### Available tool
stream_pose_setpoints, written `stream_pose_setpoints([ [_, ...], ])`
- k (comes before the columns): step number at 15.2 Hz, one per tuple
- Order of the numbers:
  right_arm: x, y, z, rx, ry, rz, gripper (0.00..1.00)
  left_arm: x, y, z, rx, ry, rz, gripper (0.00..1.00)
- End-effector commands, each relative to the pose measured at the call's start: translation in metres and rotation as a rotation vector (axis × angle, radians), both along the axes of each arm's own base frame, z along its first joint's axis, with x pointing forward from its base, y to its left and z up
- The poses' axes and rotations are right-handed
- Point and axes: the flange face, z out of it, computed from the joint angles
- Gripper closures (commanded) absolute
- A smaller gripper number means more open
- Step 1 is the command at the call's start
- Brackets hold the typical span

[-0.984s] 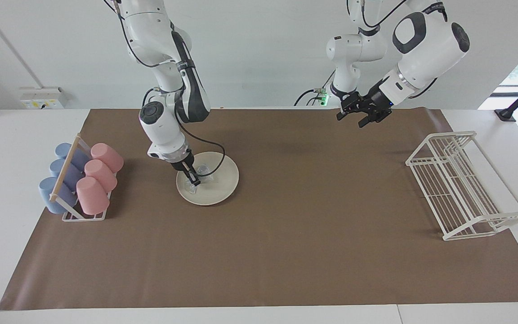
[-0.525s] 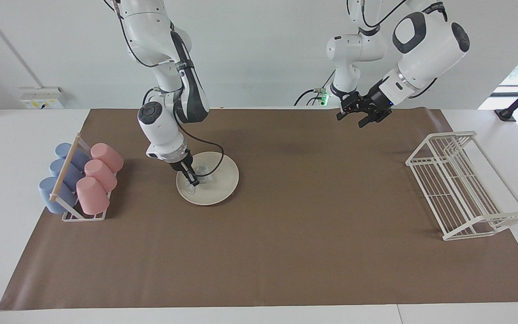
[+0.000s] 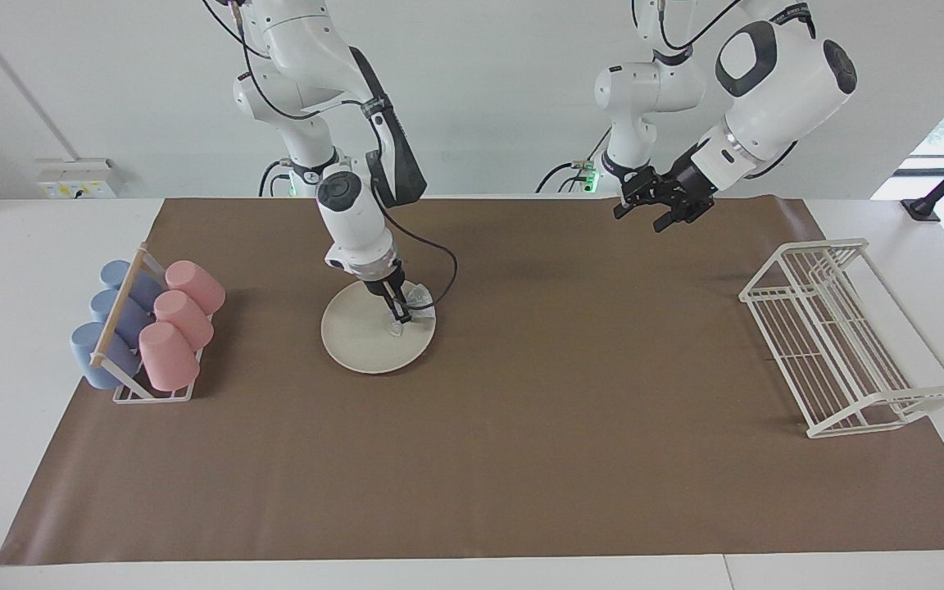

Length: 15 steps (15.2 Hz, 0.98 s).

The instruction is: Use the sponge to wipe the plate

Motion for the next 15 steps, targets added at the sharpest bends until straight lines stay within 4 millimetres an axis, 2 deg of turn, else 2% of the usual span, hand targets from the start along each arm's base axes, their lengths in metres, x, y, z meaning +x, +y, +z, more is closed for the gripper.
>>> stream_pose_setpoints([
  [1,-0.012,0.011,-0.027,-0.009,0.039,-0.057,1.0,0.0,0.002,0.013,0.022,-0.008,0.002,0.0],
  [3,-0.015,0.023,-0.026,-0.006,0.032,-0.071,1.0,0.0,0.003,0.013,0.022,-0.006,0.001,0.0],
  [6,-0.014,0.023,-0.026,-0.005,0.025,-0.068,1.0,-0.001,0.003,0.012,0.059,-0.013,-0.014,0.0],
  [9,-0.004,0.023,-0.011,0.009,0.006,-0.073,1.0,-0.001,0.003,0.012,0.06,-0.012,-0.013,0.0],
  [12,0.005,0.017,0.023,0.032,0.008,-0.084,1.0,-0.001,0.003,0.012,0.06,-0.01,-0.012,0.0],
  [15,0.018,0.024,0.075,0.047,0.067,-0.076,1.0,-0.001,0.005,0.011,0.052,-0.011,-0.007,0.0],
])
